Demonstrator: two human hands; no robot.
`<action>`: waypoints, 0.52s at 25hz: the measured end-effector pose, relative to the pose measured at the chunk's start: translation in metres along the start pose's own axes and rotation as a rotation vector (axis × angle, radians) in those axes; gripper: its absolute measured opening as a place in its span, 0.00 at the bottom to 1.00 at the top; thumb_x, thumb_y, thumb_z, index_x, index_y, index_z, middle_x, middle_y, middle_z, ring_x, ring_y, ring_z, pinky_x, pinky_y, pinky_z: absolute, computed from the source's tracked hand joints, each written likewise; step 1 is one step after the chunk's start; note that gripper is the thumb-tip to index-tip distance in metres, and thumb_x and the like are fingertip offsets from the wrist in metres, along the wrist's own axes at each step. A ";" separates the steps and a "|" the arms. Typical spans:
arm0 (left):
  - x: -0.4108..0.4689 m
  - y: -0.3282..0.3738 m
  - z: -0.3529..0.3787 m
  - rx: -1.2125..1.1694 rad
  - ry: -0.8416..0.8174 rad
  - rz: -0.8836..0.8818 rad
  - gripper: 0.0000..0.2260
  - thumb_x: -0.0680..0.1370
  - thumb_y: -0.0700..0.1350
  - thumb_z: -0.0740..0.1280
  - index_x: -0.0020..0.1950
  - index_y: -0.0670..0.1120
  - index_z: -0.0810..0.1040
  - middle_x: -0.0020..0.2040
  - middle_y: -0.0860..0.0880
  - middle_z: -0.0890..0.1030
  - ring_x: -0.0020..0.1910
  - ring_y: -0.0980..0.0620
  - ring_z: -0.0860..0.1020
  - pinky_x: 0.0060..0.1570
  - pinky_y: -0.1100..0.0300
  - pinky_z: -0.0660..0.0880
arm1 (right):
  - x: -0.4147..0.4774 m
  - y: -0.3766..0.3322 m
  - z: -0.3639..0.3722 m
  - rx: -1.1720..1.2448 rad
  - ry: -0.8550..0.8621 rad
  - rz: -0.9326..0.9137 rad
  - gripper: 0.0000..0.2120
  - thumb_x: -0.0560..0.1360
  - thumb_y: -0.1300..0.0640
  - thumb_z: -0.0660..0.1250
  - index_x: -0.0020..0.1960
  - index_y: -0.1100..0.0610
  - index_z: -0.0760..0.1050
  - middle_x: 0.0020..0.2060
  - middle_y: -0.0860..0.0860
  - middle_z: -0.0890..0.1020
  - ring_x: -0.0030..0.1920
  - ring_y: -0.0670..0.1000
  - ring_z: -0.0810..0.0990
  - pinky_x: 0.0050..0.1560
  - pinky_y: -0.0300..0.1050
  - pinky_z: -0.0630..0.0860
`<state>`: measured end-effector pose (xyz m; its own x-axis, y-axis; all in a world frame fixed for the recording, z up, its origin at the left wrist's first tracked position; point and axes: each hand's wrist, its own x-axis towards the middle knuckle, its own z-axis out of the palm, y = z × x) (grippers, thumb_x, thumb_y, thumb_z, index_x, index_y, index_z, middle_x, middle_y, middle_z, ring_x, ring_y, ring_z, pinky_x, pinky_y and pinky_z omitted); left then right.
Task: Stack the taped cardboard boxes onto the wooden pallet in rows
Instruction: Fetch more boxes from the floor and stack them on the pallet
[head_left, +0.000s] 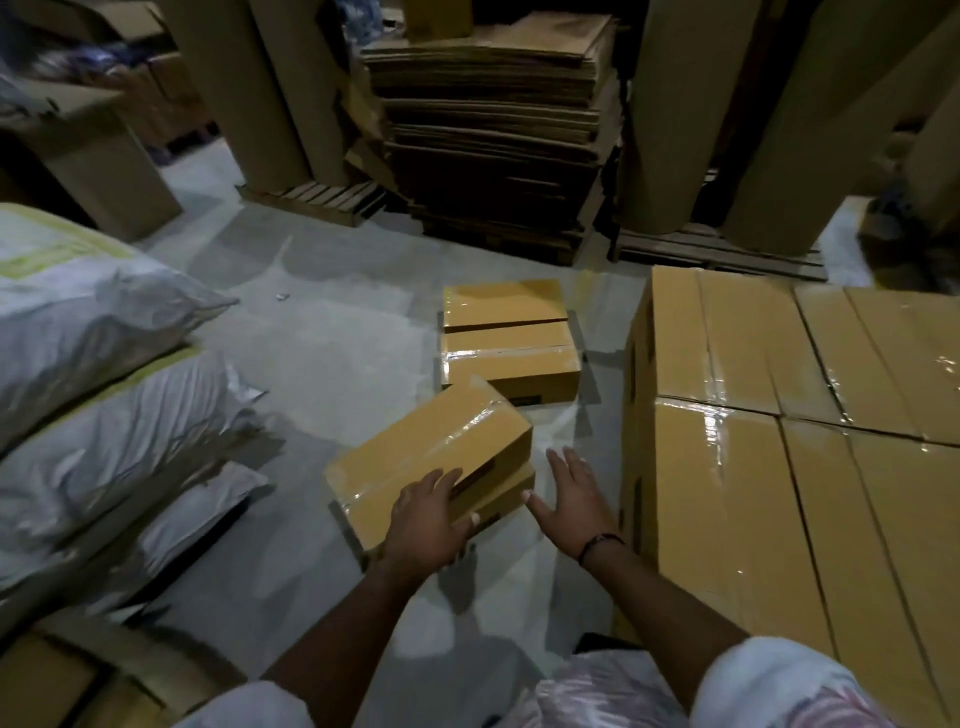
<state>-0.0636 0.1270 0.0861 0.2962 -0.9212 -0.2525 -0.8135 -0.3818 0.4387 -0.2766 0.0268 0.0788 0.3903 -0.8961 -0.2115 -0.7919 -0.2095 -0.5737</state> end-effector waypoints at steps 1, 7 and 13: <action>-0.002 -0.013 -0.002 0.000 -0.009 -0.019 0.34 0.78 0.65 0.65 0.82 0.58 0.59 0.81 0.49 0.62 0.78 0.43 0.61 0.75 0.44 0.62 | 0.005 -0.009 0.006 0.018 -0.005 0.000 0.37 0.80 0.40 0.64 0.82 0.51 0.53 0.82 0.53 0.53 0.81 0.57 0.51 0.79 0.56 0.56; 0.000 -0.083 -0.016 -0.017 -0.034 -0.115 0.34 0.77 0.65 0.66 0.81 0.57 0.62 0.79 0.49 0.67 0.76 0.43 0.66 0.73 0.43 0.66 | 0.053 -0.054 0.051 0.190 -0.014 0.070 0.35 0.80 0.44 0.67 0.80 0.57 0.59 0.79 0.57 0.60 0.79 0.57 0.58 0.75 0.52 0.62; 0.063 -0.142 -0.050 0.032 -0.062 -0.094 0.32 0.78 0.62 0.68 0.80 0.55 0.65 0.76 0.50 0.71 0.72 0.45 0.71 0.68 0.50 0.69 | 0.126 -0.088 0.105 0.226 -0.136 0.145 0.35 0.80 0.44 0.66 0.81 0.57 0.58 0.80 0.56 0.58 0.78 0.58 0.60 0.74 0.56 0.66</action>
<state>0.0954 0.1196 0.0515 0.3417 -0.8745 -0.3443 -0.7995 -0.4630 0.3827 -0.1089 -0.0266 0.0197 0.3525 -0.8465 -0.3991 -0.7252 0.0225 -0.6882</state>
